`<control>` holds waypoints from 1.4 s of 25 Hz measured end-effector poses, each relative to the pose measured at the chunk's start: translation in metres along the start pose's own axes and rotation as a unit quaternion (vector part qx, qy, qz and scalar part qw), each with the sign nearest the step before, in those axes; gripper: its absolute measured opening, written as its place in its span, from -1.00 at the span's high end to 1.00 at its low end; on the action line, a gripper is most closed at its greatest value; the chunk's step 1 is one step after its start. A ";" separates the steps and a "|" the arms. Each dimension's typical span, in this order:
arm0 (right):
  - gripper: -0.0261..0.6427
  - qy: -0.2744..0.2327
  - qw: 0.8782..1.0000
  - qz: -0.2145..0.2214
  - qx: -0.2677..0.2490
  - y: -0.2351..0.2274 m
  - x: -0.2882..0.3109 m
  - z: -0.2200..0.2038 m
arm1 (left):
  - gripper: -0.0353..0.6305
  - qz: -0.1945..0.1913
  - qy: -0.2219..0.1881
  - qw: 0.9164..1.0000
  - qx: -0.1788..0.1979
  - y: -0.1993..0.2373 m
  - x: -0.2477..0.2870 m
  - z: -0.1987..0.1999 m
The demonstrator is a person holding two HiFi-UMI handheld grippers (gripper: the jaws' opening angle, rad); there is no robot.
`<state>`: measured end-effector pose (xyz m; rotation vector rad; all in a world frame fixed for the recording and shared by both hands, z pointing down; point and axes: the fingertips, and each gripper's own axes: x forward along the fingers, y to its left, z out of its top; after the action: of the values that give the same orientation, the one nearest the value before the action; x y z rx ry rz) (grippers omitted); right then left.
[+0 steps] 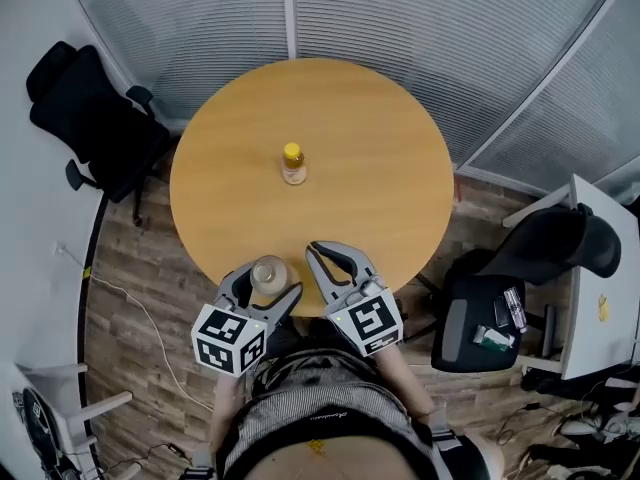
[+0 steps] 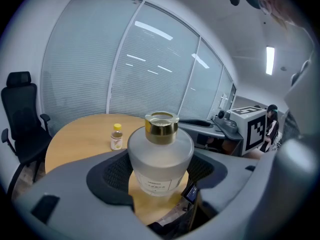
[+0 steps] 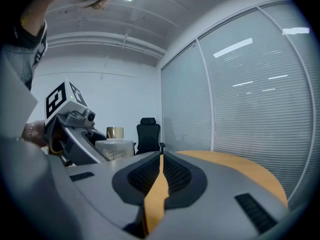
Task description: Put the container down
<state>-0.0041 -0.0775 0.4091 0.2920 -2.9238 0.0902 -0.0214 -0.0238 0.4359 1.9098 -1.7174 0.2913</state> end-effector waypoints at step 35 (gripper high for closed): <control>0.83 0.024 0.975 -0.217 0.039 0.003 0.103 0.003 | -0.12 -0.200 0.061 0.971 0.116 0.119 0.015 0.031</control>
<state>-0.1040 -0.0939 0.4274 0.9153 -2.7383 0.1421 -0.1403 -0.0571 0.4478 2.3006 -1.2249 0.4574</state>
